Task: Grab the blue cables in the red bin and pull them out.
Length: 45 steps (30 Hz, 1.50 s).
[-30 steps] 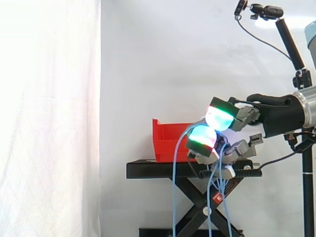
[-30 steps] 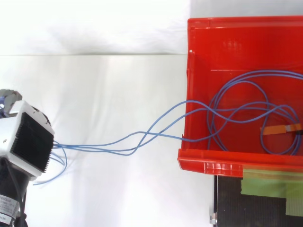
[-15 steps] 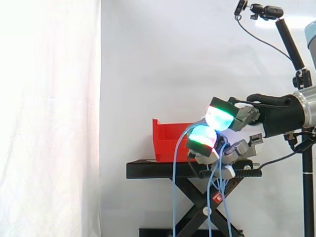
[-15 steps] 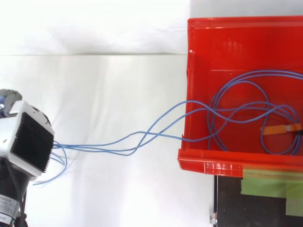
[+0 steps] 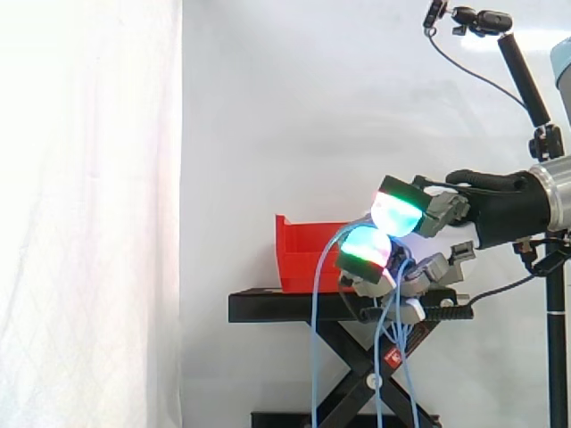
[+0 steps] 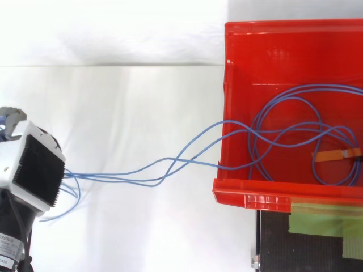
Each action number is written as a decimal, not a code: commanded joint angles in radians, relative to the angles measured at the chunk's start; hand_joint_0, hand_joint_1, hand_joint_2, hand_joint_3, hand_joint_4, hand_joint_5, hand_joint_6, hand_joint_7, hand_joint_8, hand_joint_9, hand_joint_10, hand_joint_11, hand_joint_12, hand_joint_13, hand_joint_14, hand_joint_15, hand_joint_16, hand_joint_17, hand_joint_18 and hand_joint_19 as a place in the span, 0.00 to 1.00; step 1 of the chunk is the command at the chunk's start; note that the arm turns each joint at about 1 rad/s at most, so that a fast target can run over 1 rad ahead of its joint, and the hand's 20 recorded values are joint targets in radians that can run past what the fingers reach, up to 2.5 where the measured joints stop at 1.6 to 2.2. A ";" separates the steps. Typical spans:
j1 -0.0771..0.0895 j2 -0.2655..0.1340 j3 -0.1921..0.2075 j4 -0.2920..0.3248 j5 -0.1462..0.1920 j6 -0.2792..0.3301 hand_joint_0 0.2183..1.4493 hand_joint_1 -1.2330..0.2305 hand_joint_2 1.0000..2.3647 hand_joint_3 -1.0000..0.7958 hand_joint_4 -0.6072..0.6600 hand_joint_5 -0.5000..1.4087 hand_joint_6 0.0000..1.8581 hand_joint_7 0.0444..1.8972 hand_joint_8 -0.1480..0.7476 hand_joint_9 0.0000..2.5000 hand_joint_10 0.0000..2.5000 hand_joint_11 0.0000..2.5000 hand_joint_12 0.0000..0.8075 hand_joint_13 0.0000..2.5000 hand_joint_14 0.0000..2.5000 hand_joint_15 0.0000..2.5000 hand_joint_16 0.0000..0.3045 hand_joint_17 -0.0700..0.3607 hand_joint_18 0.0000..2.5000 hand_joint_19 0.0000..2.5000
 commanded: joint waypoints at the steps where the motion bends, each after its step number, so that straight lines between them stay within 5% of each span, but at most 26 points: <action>1: 0.001 0.000 0.000 0.000 0.000 0.000 0.63 0.22 0.00 0.02 0.50 0.55 0.82 0.20 0.42 0.40 0.01 0.43 0.33 0.48 0.34 0.68 0.15 0.39 0.38 0.41; 45: 0.001 0.000 0.000 0.000 0.000 0.000 0.62 0.21 0.00 0.02 0.50 0.56 0.81 0.21 0.42 0.39 0.01 0.44 0.34 0.45 0.42 0.67 0.14 0.39 0.38 0.41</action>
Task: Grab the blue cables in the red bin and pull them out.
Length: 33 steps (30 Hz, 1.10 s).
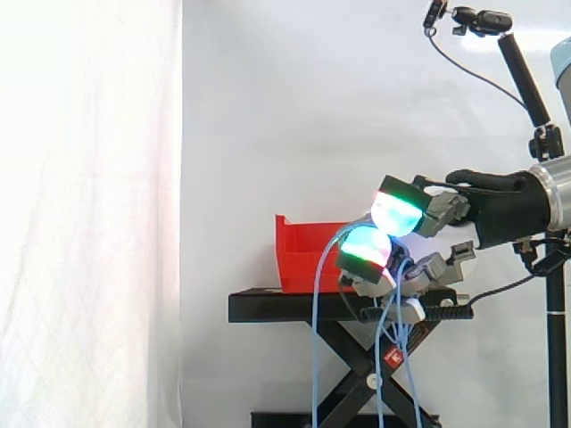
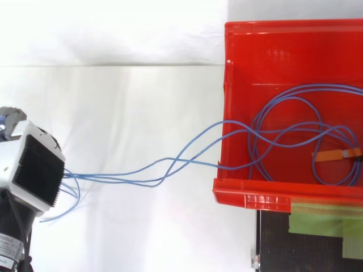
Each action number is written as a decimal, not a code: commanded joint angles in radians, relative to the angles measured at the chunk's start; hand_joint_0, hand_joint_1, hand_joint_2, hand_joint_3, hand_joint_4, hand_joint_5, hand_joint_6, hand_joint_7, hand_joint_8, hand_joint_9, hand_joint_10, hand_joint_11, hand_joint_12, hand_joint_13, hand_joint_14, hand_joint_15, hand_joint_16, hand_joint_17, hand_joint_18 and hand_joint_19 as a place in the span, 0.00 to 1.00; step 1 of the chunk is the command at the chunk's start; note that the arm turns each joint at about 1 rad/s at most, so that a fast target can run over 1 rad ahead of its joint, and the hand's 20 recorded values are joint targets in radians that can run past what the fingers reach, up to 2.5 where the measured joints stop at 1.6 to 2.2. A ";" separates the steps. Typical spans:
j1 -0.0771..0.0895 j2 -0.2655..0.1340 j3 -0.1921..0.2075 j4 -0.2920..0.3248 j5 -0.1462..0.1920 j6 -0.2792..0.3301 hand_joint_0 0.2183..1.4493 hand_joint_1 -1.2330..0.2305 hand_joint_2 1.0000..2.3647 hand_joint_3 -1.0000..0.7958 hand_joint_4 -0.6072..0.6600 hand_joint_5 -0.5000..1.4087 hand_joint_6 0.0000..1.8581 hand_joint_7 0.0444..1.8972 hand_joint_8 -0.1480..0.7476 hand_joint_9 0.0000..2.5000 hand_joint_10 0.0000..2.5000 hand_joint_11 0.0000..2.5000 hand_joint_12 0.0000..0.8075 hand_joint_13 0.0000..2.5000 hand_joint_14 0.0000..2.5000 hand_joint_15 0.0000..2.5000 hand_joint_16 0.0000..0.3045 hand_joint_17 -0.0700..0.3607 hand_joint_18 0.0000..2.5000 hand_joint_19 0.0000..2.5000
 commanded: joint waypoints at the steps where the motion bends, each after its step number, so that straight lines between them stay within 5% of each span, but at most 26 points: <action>1: -0.001 0.000 0.000 0.000 0.000 0.000 0.62 0.21 0.00 0.02 0.49 0.56 0.81 0.21 0.41 0.39 0.01 0.44 0.34 0.45 0.42 0.67 0.14 0.39 0.38 0.41; 33: 0.001 -0.001 0.000 0.000 0.000 0.000 0.62 0.21 0.00 0.02 0.49 0.57 0.80 0.21 0.41 0.39 0.01 0.45 0.34 0.43 0.46 0.66 0.14 0.39 0.37 0.41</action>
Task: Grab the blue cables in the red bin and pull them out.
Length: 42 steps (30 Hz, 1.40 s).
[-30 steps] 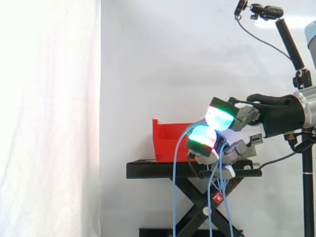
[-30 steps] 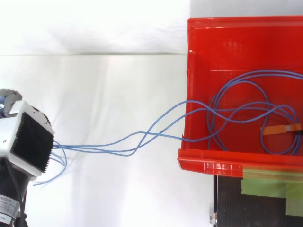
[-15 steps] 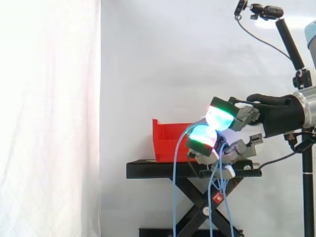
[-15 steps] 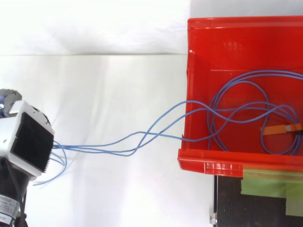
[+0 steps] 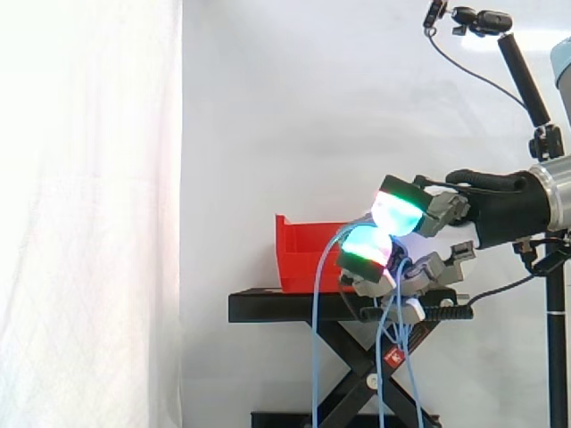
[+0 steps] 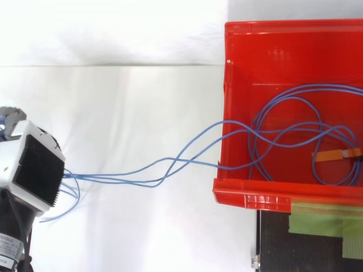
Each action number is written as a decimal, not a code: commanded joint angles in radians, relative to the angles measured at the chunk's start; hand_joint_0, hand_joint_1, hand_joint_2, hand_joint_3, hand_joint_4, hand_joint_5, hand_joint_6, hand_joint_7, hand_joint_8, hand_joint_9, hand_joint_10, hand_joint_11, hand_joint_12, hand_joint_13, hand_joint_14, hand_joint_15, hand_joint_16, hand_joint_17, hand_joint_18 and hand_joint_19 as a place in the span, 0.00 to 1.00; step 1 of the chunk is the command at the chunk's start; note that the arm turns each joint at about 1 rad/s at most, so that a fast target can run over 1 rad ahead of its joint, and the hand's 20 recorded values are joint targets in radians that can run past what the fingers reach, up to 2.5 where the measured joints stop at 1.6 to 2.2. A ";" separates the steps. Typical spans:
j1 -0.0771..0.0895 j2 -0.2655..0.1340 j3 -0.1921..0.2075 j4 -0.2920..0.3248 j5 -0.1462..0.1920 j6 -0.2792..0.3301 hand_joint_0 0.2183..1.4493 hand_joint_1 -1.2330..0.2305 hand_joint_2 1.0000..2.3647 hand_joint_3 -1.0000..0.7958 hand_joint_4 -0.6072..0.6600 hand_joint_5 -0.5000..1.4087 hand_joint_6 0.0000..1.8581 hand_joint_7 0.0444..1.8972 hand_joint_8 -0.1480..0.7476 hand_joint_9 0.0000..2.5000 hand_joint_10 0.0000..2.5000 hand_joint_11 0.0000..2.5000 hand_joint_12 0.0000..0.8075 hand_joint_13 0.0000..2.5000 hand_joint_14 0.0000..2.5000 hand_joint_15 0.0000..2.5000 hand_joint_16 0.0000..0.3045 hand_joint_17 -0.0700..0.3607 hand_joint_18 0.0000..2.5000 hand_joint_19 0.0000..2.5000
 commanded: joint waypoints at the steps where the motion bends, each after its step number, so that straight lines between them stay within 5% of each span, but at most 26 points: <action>1: -0.001 0.000 0.001 0.000 0.000 0.000 0.62 0.21 0.00 0.02 0.49 0.57 0.80 0.21 0.41 0.39 0.01 0.45 0.34 0.43 0.46 0.66 0.14 0.39 0.37 0.41; 42: 0.001 0.000 0.000 0.000 0.000 0.000 0.62 0.21 0.00 0.01 0.50 0.57 0.80 0.21 0.41 0.38 0.01 0.44 0.34 0.43 0.44 0.66 0.14 0.39 0.37 0.41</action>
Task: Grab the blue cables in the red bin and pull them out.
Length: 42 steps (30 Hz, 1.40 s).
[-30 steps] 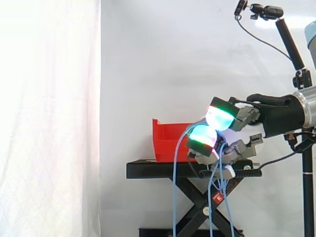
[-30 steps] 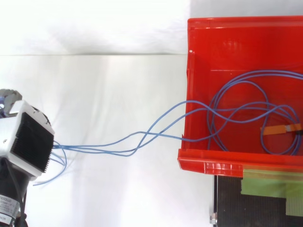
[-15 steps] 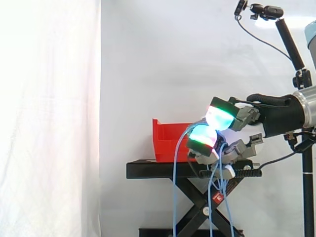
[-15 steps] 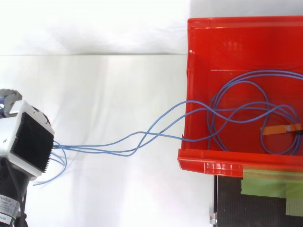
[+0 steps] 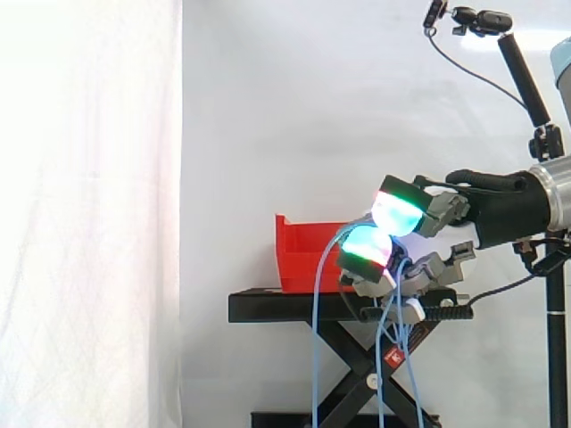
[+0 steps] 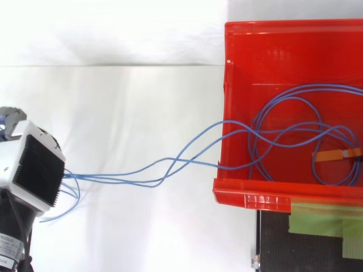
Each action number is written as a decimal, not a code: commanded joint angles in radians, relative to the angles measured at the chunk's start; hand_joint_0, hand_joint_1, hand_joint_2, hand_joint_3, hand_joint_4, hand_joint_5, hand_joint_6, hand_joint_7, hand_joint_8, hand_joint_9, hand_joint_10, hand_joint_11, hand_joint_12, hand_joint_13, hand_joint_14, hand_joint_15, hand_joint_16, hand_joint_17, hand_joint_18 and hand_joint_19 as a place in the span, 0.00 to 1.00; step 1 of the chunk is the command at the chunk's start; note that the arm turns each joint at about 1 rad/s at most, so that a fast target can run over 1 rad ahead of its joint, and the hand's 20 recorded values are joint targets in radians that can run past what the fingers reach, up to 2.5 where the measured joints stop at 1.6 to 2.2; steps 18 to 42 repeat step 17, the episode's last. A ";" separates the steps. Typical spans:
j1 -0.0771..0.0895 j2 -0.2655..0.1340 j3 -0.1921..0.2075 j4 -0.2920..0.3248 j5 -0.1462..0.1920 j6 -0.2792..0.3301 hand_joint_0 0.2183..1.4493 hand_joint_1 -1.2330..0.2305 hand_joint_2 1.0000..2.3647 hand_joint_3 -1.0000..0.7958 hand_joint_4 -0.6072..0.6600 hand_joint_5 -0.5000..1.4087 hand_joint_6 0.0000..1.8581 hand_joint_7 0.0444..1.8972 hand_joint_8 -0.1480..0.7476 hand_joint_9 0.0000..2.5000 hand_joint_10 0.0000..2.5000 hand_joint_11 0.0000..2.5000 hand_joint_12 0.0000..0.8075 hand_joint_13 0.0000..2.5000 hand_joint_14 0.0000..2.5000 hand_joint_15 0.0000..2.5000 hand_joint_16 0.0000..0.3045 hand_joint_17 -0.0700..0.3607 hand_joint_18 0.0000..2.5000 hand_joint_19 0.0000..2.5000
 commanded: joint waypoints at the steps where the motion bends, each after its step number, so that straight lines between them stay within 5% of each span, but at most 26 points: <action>1: 0.001 0.000 0.001 0.000 0.000 0.000 0.62 0.21 0.00 0.01 0.49 0.57 0.80 0.21 0.40 0.38 0.01 0.44 0.33 0.43 0.44 0.66 0.14 0.39 0.37 0.41; 42: 0.001 0.000 0.001 0.000 0.000 0.000 0.62 0.21 0.00 0.01 0.49 0.57 0.80 0.21 0.41 0.38 0.01 0.44 0.34 0.43 0.45 0.67 0.14 0.39 0.37 0.41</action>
